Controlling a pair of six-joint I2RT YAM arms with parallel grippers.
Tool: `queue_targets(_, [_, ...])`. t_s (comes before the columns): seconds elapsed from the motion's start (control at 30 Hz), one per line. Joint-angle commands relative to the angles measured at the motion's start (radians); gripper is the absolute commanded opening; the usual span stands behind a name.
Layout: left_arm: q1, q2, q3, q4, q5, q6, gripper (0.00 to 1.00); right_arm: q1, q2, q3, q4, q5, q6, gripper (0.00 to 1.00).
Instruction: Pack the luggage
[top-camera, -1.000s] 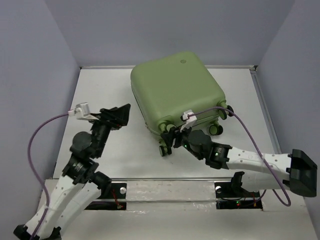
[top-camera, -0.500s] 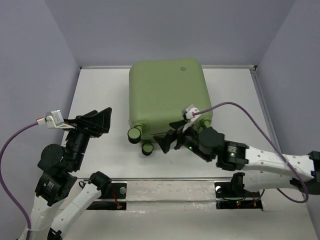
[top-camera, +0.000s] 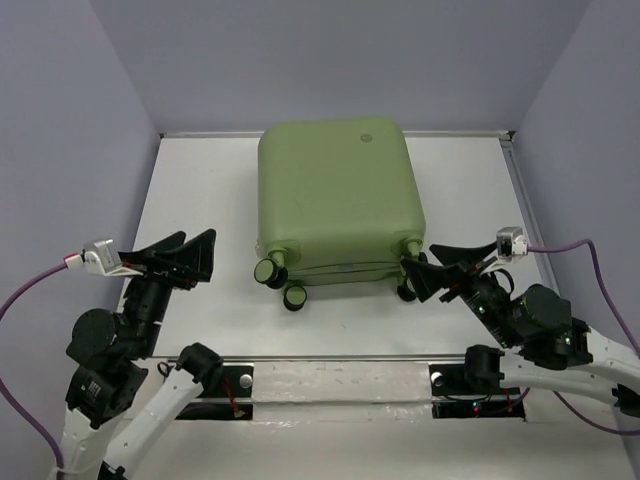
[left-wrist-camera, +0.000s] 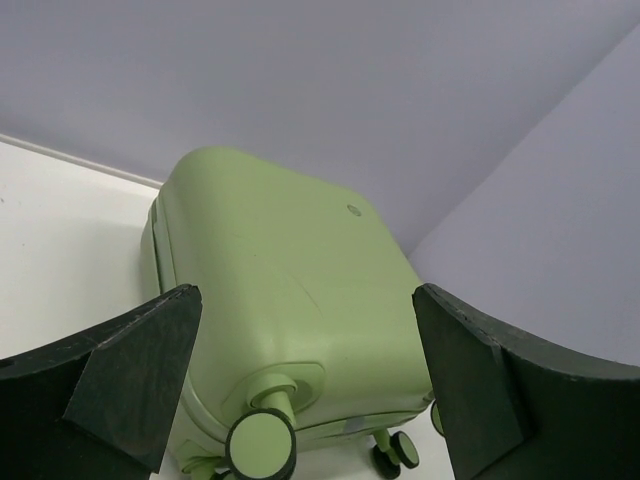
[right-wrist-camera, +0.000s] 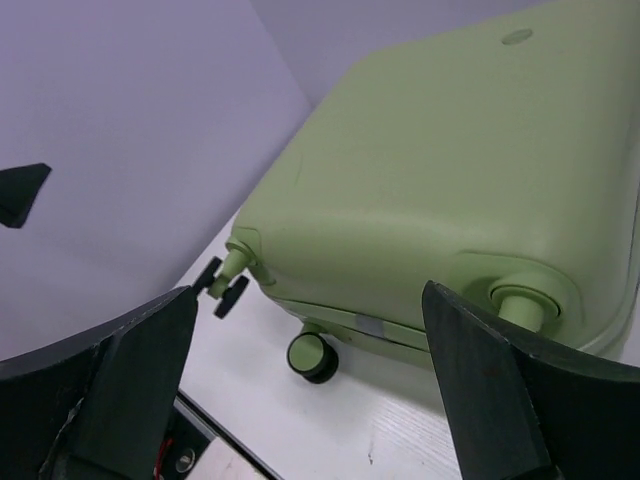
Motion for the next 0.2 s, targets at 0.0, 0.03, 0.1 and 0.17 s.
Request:
queue_targets(0.0, [-0.004, 0.040, -0.016, 0.076, 0.042, 0.034, 0.99, -0.001, -0.002, -0.029, -0.032, 0.091, 0.009, 1.00])
queue_targets(0.03, [-0.004, 0.047, -0.021, 0.085, 0.055, 0.031, 0.99, -0.001, 0.004, -0.031, -0.032, 0.099, 0.006, 1.00])
queue_targets(0.1, [-0.004, 0.055, -0.036, 0.090, 0.062, 0.027, 0.99, -0.001, 0.019, -0.028, -0.032, 0.103, 0.004, 1.00])
queue_targets(0.17, [-0.004, 0.067, -0.039, 0.093, 0.058, 0.020, 0.99, -0.001, 0.035, -0.017, -0.032, 0.109, -0.005, 1.00])
